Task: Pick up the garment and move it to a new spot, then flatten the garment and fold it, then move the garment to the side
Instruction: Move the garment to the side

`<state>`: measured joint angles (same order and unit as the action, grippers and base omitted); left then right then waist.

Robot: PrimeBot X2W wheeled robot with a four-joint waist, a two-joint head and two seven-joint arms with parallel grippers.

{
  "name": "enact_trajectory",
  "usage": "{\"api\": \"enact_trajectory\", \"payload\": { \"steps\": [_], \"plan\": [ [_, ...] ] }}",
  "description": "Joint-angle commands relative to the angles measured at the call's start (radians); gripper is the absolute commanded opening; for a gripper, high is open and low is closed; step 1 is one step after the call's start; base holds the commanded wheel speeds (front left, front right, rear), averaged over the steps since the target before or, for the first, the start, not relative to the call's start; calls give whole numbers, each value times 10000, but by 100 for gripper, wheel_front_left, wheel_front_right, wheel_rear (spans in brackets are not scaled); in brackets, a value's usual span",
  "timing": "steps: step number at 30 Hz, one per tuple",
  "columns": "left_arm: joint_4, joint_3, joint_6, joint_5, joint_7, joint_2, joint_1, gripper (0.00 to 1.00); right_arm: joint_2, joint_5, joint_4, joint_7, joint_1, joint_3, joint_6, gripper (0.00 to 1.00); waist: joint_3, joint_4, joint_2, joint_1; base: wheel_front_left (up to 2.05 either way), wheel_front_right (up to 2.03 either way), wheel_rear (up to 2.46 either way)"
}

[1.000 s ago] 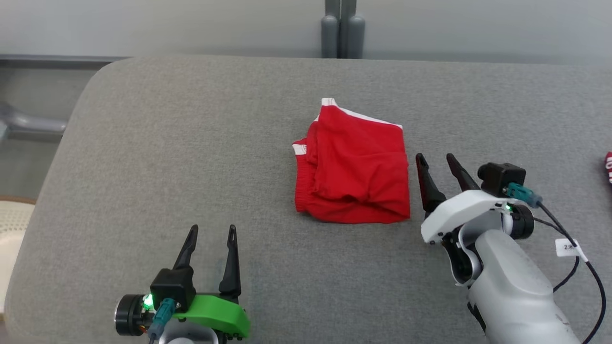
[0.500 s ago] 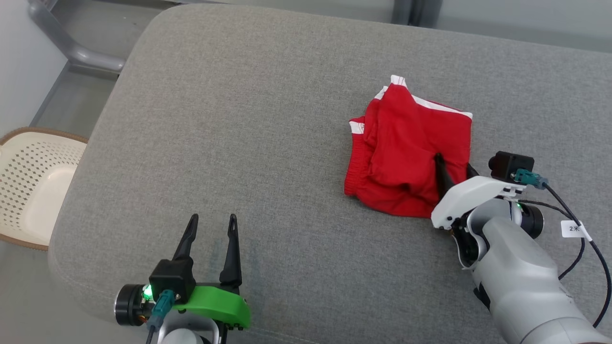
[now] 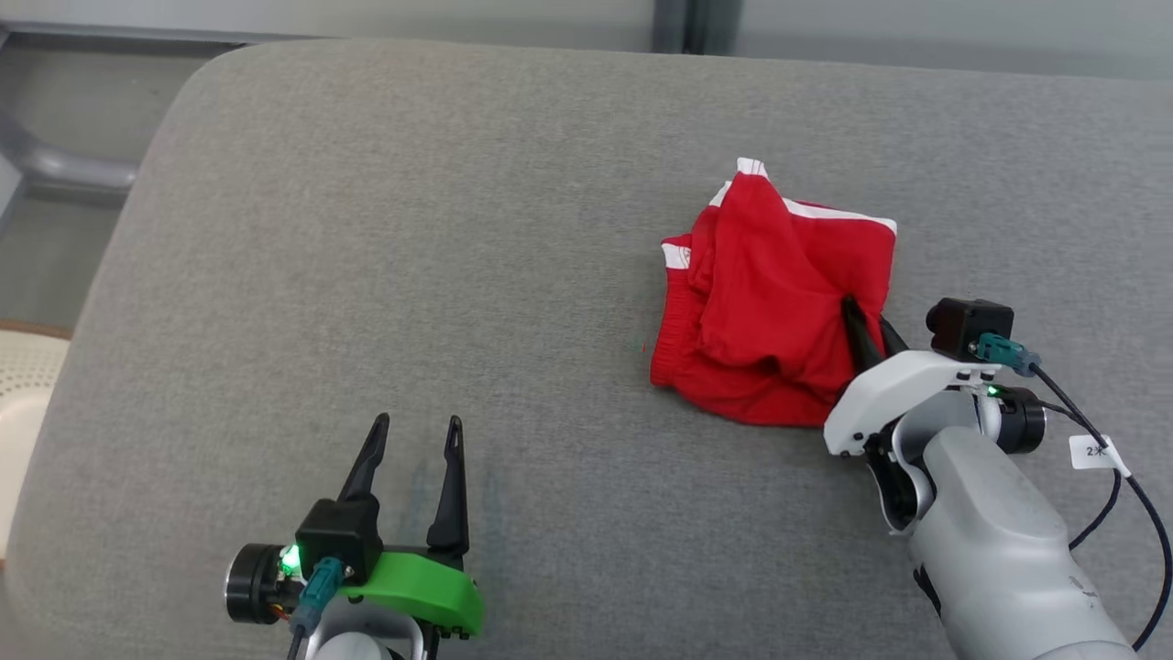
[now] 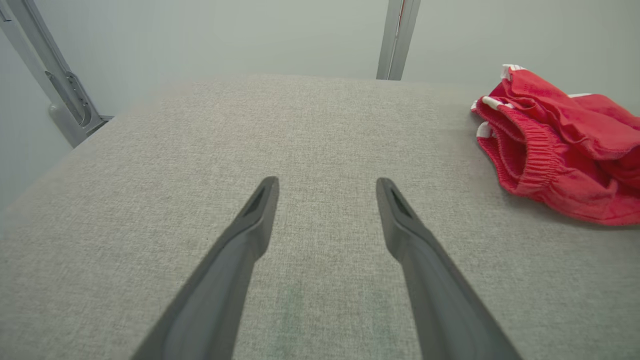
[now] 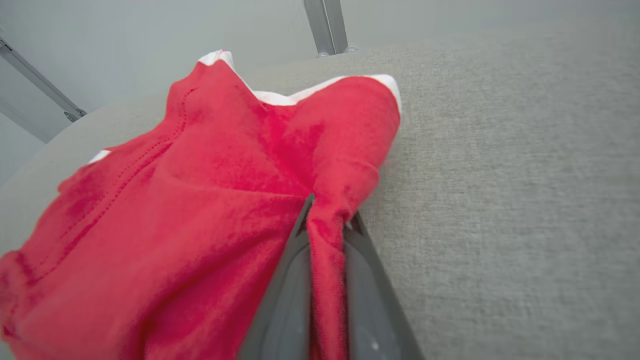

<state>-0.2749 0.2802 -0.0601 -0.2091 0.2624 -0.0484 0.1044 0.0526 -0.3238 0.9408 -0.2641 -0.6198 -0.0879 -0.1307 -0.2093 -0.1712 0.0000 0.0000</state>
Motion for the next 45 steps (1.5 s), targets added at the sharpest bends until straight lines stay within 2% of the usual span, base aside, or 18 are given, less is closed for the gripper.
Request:
{"api": "enact_trajectory", "payload": {
  "steps": [1, 7, 11, 17, 21, 27, 33, 39, 45],
  "plan": [
    [-36, 29, 59, -25, 28, -46, 87, 100, 31, 89, -94, 0, 252, -35, 3, 0, 752, 1662, 0, 0, 0, 0, 0],
    [-111, 227, 89, -121, 28, -47, 185, 100, -3, -126, -323, 0, 791, -317, 3, 0, 1003, 3617, 0, 0, 0, 0, 0],
    [-154, 391, 104, -151, 26, -49, 273, 100, -9, -406, -421, 0, 1176, -514, 3, 0, 1089, 4666, 0, 0, 0, 0, 0],
    [-225, 430, 123, -155, 28, -49, 246, 100, -13, -822, -623, 0, 1621, -935, 3, 0, 1070, 5918, 0, 0, 0, 0, 0],
    [-278, 509, 208, -169, 28, -51, 343, 100, -11, -869, -693, -1, 1766, -1122, 3, 0, 974, 6372, 0, 0, 0, 0, 0],
    [-201, 550, 194, -95, 26, -54, 445, 100, 137, -647, -759, 0, 1666, -1238, 3, 0, 823, 6287, 0, 0, 0, 0, 0],
    [-276, 570, 252, 23, 28, -55, 570, 100, 609, -143, -762, -1, 939, -1368, 4, 0, 463, 5618, 0, 0, 0, 0, 0],
    [-339, 559, 304, 4, 28, -55, 828, 100, 1455, 480, -87, 6, -558, -1384, 4, 0, -117, 4662, 0, 0, 0, 0, 0],
    [-302, 593, 324, 65, 26, -52, 1164, 100, 2870, 1365, 1551, 272, -2101, -588, 6, 0, -604, 3469, 0, 0, 0, 0, 0]
  ]
}}
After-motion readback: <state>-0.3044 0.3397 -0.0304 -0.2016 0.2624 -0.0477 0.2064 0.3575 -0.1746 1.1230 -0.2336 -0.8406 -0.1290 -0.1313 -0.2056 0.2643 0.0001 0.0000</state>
